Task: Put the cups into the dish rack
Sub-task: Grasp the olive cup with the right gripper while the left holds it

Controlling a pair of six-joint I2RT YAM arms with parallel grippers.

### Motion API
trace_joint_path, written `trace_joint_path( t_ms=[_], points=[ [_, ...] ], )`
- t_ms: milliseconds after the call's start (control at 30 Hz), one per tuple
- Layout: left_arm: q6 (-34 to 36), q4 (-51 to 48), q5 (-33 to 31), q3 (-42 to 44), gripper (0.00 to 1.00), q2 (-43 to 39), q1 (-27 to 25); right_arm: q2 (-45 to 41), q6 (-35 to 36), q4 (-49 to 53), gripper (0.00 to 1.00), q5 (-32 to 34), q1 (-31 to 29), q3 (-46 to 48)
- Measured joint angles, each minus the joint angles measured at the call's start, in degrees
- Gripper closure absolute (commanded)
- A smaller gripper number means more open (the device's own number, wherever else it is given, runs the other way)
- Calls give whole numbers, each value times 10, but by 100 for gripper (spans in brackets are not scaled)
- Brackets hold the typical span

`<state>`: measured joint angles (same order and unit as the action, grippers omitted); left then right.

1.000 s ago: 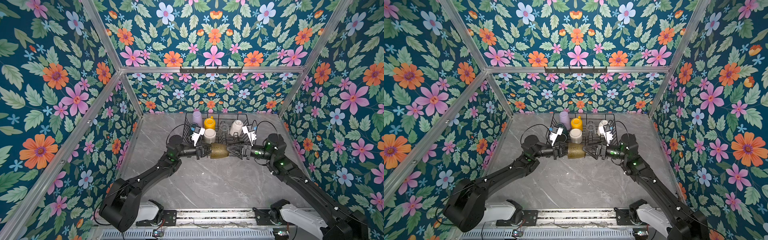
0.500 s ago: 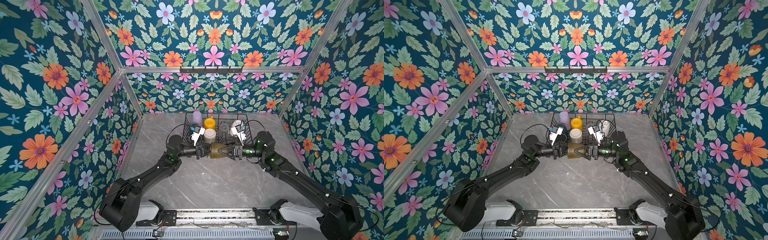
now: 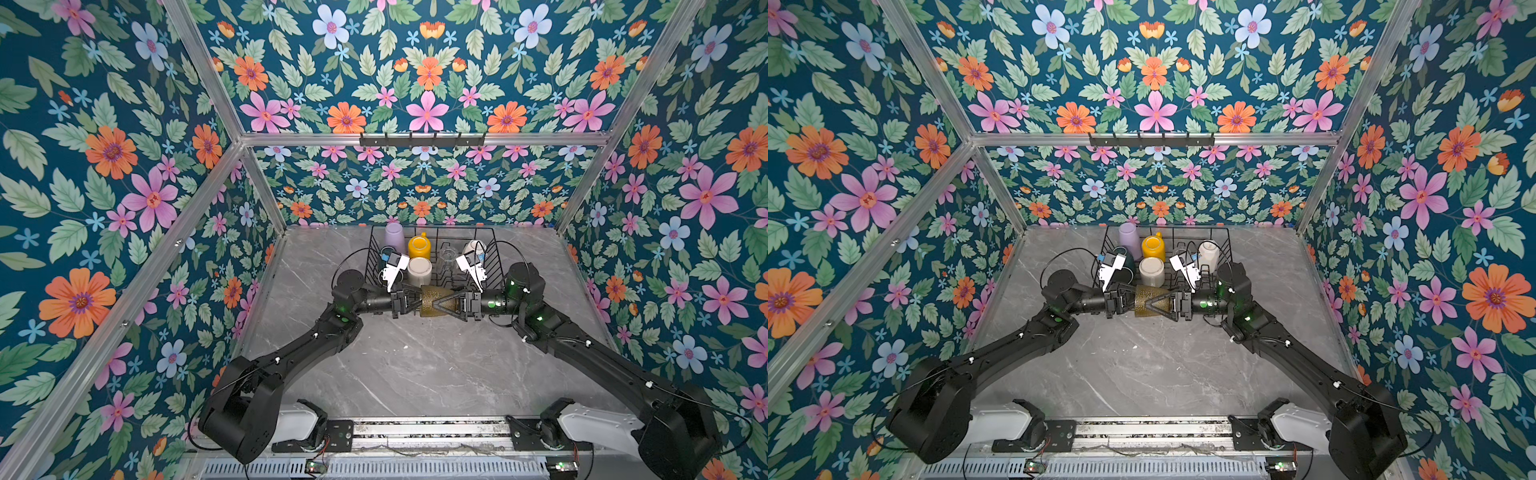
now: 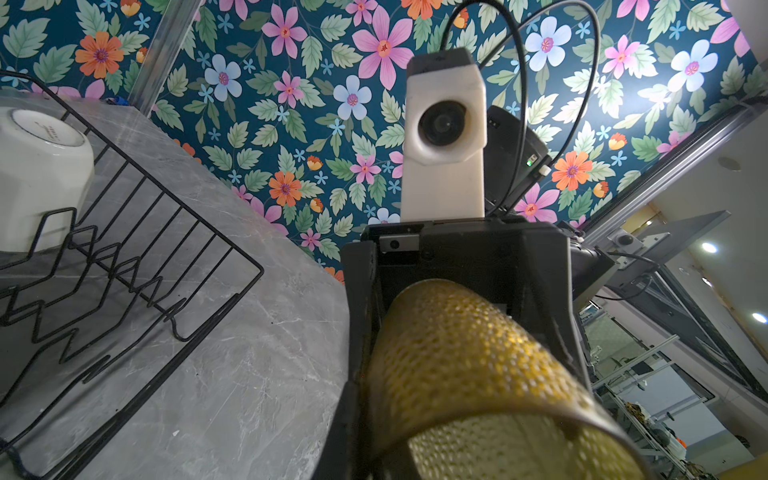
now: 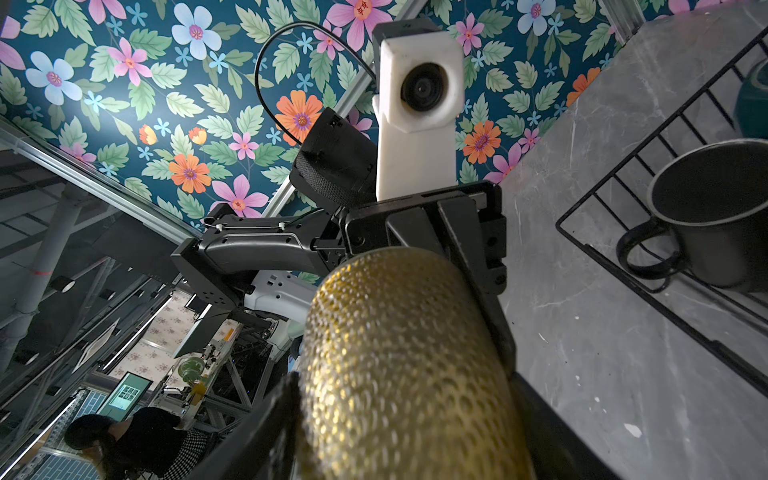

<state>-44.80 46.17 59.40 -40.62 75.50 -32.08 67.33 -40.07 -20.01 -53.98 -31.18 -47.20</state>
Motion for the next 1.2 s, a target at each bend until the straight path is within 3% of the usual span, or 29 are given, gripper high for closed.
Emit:
trace_joint_path(
  t_ms=[300,467,633,767,900,1000,1200],
  points=[
    [-4,2,5,-1,100,1,2,6,-2,0,65,-7,0,-4],
    [-4,5,10,-5,100,6,2,5,2,5,100,-10,0,-8],
    [-4,5,13,-9,100,10,2,2,3,17,100,-6,0,-12],
    [-4,8,12,-10,93,9,2,-10,9,41,100,5,-1,-20],
    [-2,4,5,-13,70,4,0,-24,18,71,100,29,-2,-30],
    [3,-2,5,-16,40,1,0,-30,20,94,100,54,-1,-37],
    [28,-39,-14,-16,11,-14,1,-44,24,121,100,66,9,-50]
  ],
)
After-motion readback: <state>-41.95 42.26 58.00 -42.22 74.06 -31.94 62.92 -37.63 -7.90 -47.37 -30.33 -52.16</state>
